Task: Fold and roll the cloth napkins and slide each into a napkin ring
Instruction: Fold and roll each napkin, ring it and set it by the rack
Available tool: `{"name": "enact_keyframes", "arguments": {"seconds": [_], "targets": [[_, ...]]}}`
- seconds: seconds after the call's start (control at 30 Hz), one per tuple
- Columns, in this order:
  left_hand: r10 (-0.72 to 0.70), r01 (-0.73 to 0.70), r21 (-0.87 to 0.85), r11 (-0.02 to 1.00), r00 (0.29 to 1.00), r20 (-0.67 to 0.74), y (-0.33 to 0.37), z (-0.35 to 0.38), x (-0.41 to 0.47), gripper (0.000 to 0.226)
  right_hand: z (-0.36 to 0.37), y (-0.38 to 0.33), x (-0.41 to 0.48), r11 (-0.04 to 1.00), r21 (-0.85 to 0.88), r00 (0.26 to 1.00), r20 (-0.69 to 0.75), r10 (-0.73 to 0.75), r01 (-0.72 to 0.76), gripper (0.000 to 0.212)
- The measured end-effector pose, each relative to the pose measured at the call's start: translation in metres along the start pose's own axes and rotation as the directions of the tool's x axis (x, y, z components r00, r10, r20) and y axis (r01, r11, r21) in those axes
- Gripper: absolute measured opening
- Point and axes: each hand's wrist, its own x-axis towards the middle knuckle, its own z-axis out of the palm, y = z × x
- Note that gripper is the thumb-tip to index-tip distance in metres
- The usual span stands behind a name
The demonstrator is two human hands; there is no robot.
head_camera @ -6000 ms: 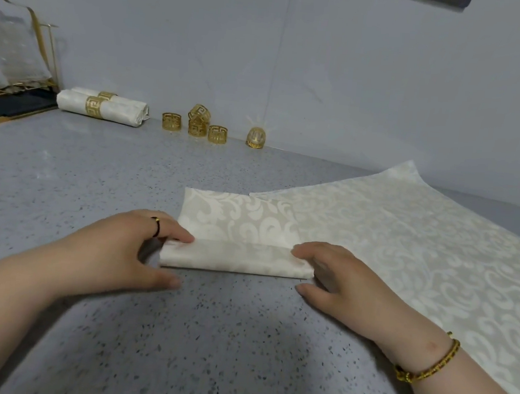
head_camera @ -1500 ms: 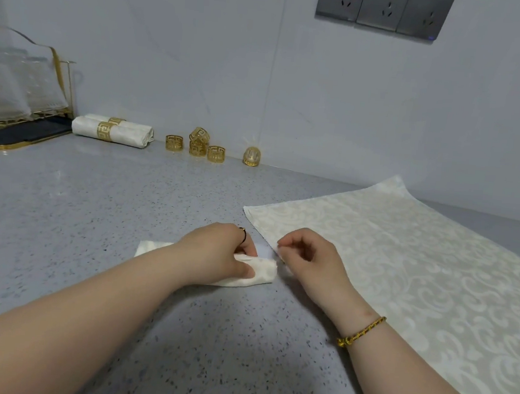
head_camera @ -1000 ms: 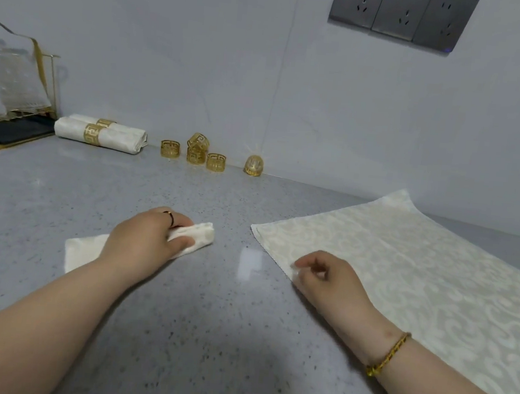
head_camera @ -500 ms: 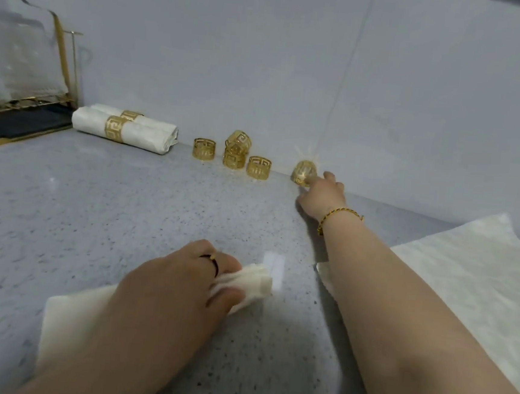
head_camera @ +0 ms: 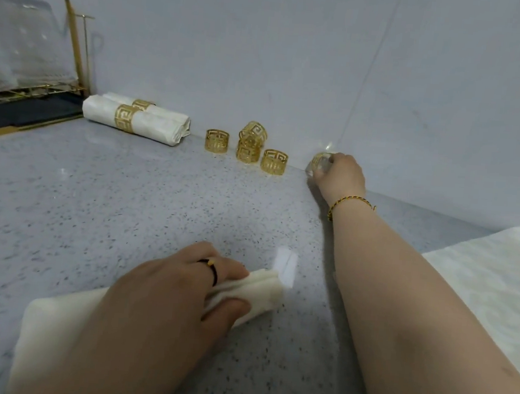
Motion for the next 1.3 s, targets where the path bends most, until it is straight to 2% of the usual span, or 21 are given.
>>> {"name": "enact_keyframes", "arguments": {"seconds": [0.07, 0.1, 0.17, 0.23, 0.33, 0.4, 0.47, 0.63, 0.7, 0.77, 0.83, 0.9, 1.0, 1.1, 1.3], "targets": [[0.042, -0.041, -0.040, 0.998, 0.999, 0.024, -0.002, 0.006, -0.004, 0.043, -0.010, -0.001, -0.006, 0.996, 0.091, 1.000, 0.012, 0.021, -0.022, 0.039], [0.069, -0.069, 0.008, 0.998, 0.997, 0.028, 0.003, 0.004, -0.004, 0.044, -0.017, -0.001, -0.013, 0.992, 0.126, 0.999, 0.026, 0.018, -0.021, 0.038], [0.091, -0.089, 0.034, 0.995, 0.994, -0.058, 0.004, 0.007, -0.006, 0.051, -0.037, -0.004, -0.029, 0.978, 0.209, 0.999, 0.030, -0.019, 0.013, 0.031], [0.053, -0.053, 0.014, 0.999, 0.999, -0.005, 0.008, 0.004, -0.005, 0.049, -0.061, -0.007, -0.054, 0.949, 0.314, 0.998, 0.041, -0.043, 0.028, 0.031], [0.015, -0.016, 0.023, 1.000, 0.997, 0.072, 0.012, -0.002, -0.005, 0.042, -0.096, -0.011, -0.108, 0.857, 0.514, 0.984, 0.172, -0.054, -0.042, 0.043], [-0.012, 0.010, 0.022, 1.000, 0.993, 0.116, 0.015, -0.004, -0.005, 0.032, -0.118, -0.009, -0.151, 0.831, 0.548, 0.962, 0.265, -0.067, -0.093, 0.040], [-0.024, 0.025, -0.001, 1.000, 0.994, 0.110, 0.017, -0.004, -0.006, 0.031, -0.131, -0.005, -0.189, 0.810, 0.570, 0.943, 0.326, -0.069, -0.137, 0.028], [-0.075, 0.080, -0.060, 0.995, 0.993, 0.092, 0.026, -0.010, -0.017, 0.031, -0.147, -0.004, -0.255, 0.715, 0.637, 0.919, 0.393, 0.020, -0.288, 0.029], [-0.071, 0.076, -0.122, 0.990, 0.996, 0.052, 0.030, -0.014, -0.025, 0.028, -0.147, -0.005, -0.274, 0.607, 0.710, 0.922, 0.374, 0.104, -0.356, 0.027], [-0.078, 0.082, -0.284, 0.955, 0.997, 0.025, 0.039, -0.018, -0.035, 0.025, -0.147, -0.005, -0.288, 0.407, 0.801, 0.898, 0.409, 0.162, -0.439, 0.023], [-0.085, 0.084, -0.467, 0.880, 0.996, 0.018, 0.050, -0.021, -0.044, 0.021, -0.152, -0.009, -0.293, 0.221, 0.853, 0.881, 0.451, 0.141, -0.472, 0.018], [-0.058, 0.066, -0.592, 0.804, 0.998, 0.033, 0.060, -0.023, -0.050, 0.018, -0.157, -0.011, -0.291, 0.147, 0.887, 0.899, 0.428, 0.093, -0.437, 0.020], [-0.015, 0.021, -0.671, 0.742, 1.000, 0.016, 0.067, -0.026, -0.052, 0.023, -0.164, -0.006, -0.287, 0.213, 0.908, 0.929, 0.370, -0.008, -0.360, 0.032], [0.015, 0.019, -0.700, 0.714, 0.999, 0.043, 0.065, -0.028, -0.053, 0.031, -0.164, -0.001, -0.284, 0.287, 0.895, 0.927, 0.371, -0.053, -0.342, 0.038], [0.041, 0.055, -0.696, 0.716, 0.992, 0.121, 0.066, -0.027, -0.052, 0.030, -0.164, 0.002, -0.280, 0.458, 0.852, 0.923, 0.354, -0.147, -0.254, 0.041]]}}
